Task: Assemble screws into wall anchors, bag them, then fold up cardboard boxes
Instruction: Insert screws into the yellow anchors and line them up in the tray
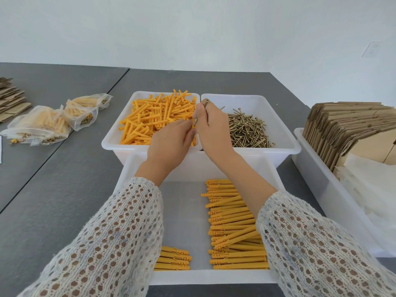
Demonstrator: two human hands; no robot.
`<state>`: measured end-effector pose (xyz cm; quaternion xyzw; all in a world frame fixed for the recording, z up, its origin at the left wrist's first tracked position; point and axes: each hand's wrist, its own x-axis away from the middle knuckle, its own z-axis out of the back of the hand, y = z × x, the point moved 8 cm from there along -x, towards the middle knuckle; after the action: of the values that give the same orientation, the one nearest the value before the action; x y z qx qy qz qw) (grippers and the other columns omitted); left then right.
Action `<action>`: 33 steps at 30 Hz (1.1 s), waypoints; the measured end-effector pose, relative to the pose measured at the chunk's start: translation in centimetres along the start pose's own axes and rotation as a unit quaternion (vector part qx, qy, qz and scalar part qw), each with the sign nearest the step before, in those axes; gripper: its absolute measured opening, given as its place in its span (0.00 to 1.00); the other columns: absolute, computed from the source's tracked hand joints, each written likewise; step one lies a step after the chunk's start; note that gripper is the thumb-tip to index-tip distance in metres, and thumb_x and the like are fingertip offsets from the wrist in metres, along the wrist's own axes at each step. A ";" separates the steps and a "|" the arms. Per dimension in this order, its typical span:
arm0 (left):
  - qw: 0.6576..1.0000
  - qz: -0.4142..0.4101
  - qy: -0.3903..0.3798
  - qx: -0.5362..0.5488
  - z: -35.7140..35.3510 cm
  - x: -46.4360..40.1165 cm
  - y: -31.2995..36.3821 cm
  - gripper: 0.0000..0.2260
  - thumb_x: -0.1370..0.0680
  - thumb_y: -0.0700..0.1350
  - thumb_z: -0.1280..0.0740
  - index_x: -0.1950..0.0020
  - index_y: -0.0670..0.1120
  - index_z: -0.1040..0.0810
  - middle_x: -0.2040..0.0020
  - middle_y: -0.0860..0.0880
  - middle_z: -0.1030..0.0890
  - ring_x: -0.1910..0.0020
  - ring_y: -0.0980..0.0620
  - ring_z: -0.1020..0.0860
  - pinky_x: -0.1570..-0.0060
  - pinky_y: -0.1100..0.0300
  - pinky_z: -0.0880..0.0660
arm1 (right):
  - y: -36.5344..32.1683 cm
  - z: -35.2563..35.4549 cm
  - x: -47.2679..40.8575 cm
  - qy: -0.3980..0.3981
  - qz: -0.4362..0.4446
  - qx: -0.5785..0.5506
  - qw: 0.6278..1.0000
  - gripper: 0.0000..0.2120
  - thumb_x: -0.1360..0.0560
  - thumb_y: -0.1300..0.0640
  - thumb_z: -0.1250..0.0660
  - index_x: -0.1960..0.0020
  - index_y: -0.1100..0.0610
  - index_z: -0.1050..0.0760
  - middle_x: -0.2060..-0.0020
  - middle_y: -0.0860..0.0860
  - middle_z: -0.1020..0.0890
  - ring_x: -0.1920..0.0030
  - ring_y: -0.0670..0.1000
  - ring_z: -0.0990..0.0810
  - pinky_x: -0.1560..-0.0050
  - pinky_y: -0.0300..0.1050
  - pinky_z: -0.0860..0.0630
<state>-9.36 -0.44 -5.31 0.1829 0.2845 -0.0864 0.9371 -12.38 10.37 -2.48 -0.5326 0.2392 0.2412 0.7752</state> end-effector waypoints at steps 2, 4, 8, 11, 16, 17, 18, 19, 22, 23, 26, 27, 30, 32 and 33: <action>1.000 0.003 -0.001 -0.001 0.0 0.0 0.0 0.12 0.16 0.48 0.42 0.56 0.45 0.27 0.62 0.51 0.27 0.63 0.50 0.30 0.69 0.53 0.32 | 0.7 -0.6 0.0 -0.030 -0.025 0.000 0.999 0.15 0.17 0.55 0.45 0.57 0.60 0.27 0.72 0.49 0.27 0.70 0.49 0.27 0.65 0.51 0.27; 1.000 0.006 -0.001 0.000 -0.1 0.0 -0.1 0.12 0.16 0.48 0.42 0.55 0.45 0.26 0.61 0.51 0.26 0.63 0.50 0.29 0.69 0.53 0.32 | 1.1 -1.0 0.2 -0.053 -0.040 0.022 0.998 0.13 0.17 0.55 0.45 0.56 0.59 0.27 0.69 0.51 0.24 0.67 0.52 0.25 0.61 0.55 0.25; 1.000 0.017 0.009 0.013 0.1 0.0 -0.3 0.11 0.16 0.48 0.43 0.56 0.47 0.27 0.60 0.53 0.26 0.63 0.51 0.29 0.69 0.54 0.33 | 1.3 -1.5 0.3 -0.091 -0.046 0.049 0.994 0.10 0.17 0.56 0.45 0.53 0.57 0.28 0.69 0.49 0.24 0.64 0.54 0.23 0.58 0.57 0.25; 0.998 0.030 0.033 0.050 0.4 0.0 -0.3 0.11 0.16 0.49 0.44 0.57 0.51 0.30 0.63 0.55 0.29 0.66 0.52 0.31 0.70 0.57 0.38 | 1.0 -2.0 0.7 -0.136 -0.026 0.090 0.986 0.11 0.16 0.53 0.45 0.48 0.59 0.28 0.69 0.48 0.25 0.65 0.54 0.23 0.60 0.53 0.27; 0.992 0.068 0.062 0.092 0.8 0.0 -1.1 0.10 0.16 0.46 0.43 0.55 0.54 0.27 0.61 0.54 0.26 0.68 0.57 0.31 0.70 0.58 0.38 | 0.0 -2.6 1.1 -0.179 0.005 0.149 0.972 0.12 0.16 0.50 0.47 0.44 0.59 0.32 0.66 0.51 0.24 0.62 0.58 0.23 0.60 0.54 0.26; 0.991 0.069 0.062 0.093 0.8 0.0 -1.1 0.10 0.16 0.46 0.43 0.55 0.54 0.28 0.60 0.53 0.26 0.67 0.57 0.31 0.70 0.58 0.38 | -0.1 -2.6 1.1 -0.180 0.006 0.150 0.972 0.12 0.16 0.51 0.47 0.44 0.60 0.33 0.66 0.51 0.24 0.61 0.59 0.22 0.60 0.54 0.26; 0.991 0.067 0.063 0.093 0.8 0.0 -1.1 0.10 0.16 0.46 0.43 0.55 0.55 0.29 0.60 0.53 0.26 0.67 0.57 0.31 0.70 0.58 0.38 | -0.2 -2.6 1.1 -0.181 0.005 0.149 0.972 0.12 0.16 0.51 0.46 0.44 0.60 0.33 0.66 0.51 0.24 0.61 0.59 0.22 0.60 0.54 0.26; 0.992 0.064 0.064 0.092 0.9 0.0 -1.0 0.10 0.16 0.46 0.43 0.56 0.56 0.30 0.61 0.53 0.27 0.68 0.58 0.31 0.70 0.58 0.39 | -0.2 -2.6 1.1 -0.182 0.002 0.149 0.972 0.12 0.16 0.51 0.46 0.44 0.60 0.33 0.66 0.51 0.24 0.61 0.59 0.22 0.60 0.53 0.26; 0.993 0.051 0.065 0.081 0.9 0.1 -0.8 0.09 0.17 0.45 0.43 0.55 0.56 0.28 0.61 0.55 0.28 0.67 0.57 0.32 0.71 0.59 0.39 | -0.1 -2.6 1.0 -0.186 -0.011 0.151 0.971 0.11 0.17 0.52 0.45 0.43 0.59 0.33 0.66 0.51 0.24 0.61 0.58 0.23 0.60 0.52 0.27; 0.994 0.049 0.063 0.076 0.8 0.1 -0.8 0.09 0.17 0.45 0.42 0.55 0.55 0.27 0.60 0.55 0.28 0.66 0.55 0.32 0.71 0.59 0.40 | -0.1 -2.6 1.0 -0.189 -0.016 0.152 0.970 0.10 0.17 0.52 0.45 0.42 0.59 0.33 0.66 0.51 0.25 0.61 0.58 0.23 0.60 0.52 0.27; 0.995 0.048 0.056 0.065 0.7 0.0 -0.8 0.08 0.18 0.45 0.42 0.55 0.55 0.29 0.60 0.55 0.28 0.65 0.53 0.31 0.70 0.59 0.41 | 0.1 -2.7 0.9 -0.192 -0.035 0.150 0.969 0.10 0.17 0.53 0.45 0.43 0.59 0.33 0.65 0.53 0.24 0.60 0.58 0.23 0.60 0.51 0.28; 0.995 0.046 0.054 0.063 0.7 0.0 -0.7 0.08 0.18 0.44 0.42 0.56 0.56 0.31 0.60 0.55 0.29 0.65 0.53 0.31 0.70 0.59 0.42 | 0.2 -2.7 0.9 -0.192 -0.041 0.149 0.969 0.09 0.17 0.54 0.45 0.43 0.59 0.33 0.64 0.54 0.23 0.60 0.58 0.23 0.60 0.51 0.28; 0.996 0.043 0.048 0.057 0.7 0.0 -0.6 0.09 0.20 0.43 0.41 0.57 0.56 0.34 0.60 0.55 0.29 0.65 0.53 0.32 0.70 0.59 0.43 | 0.3 -2.7 0.9 -0.194 -0.057 0.152 0.967 0.09 0.18 0.55 0.46 0.44 0.59 0.33 0.63 0.56 0.23 0.59 0.59 0.23 0.60 0.52 0.28; 0.997 0.042 0.044 0.052 0.6 0.0 -0.6 0.09 0.20 0.43 0.41 0.57 0.56 0.33 0.60 0.55 0.29 0.65 0.53 0.32 0.70 0.59 0.43 | 0.5 -2.8 0.9 -0.195 -0.064 0.155 0.966 0.08 0.18 0.55 0.46 0.45 0.59 0.33 0.63 0.56 0.23 0.59 0.60 0.23 0.61 0.52 0.29; 0.997 0.043 0.043 0.050 0.6 0.0 -0.6 0.09 0.20 0.43 0.41 0.57 0.56 0.33 0.60 0.55 0.29 0.65 0.53 0.32 0.70 0.59 0.42 | 0.5 -2.8 0.9 -0.195 -0.067 0.156 0.966 0.08 0.18 0.56 0.46 0.45 0.59 0.33 0.63 0.57 0.23 0.59 0.60 0.23 0.61 0.52 0.29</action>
<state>-9.21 -1.18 -5.04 0.2447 0.3114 -0.0527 0.9167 -12.30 8.02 -4.29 -0.3627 0.0819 0.2474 0.8947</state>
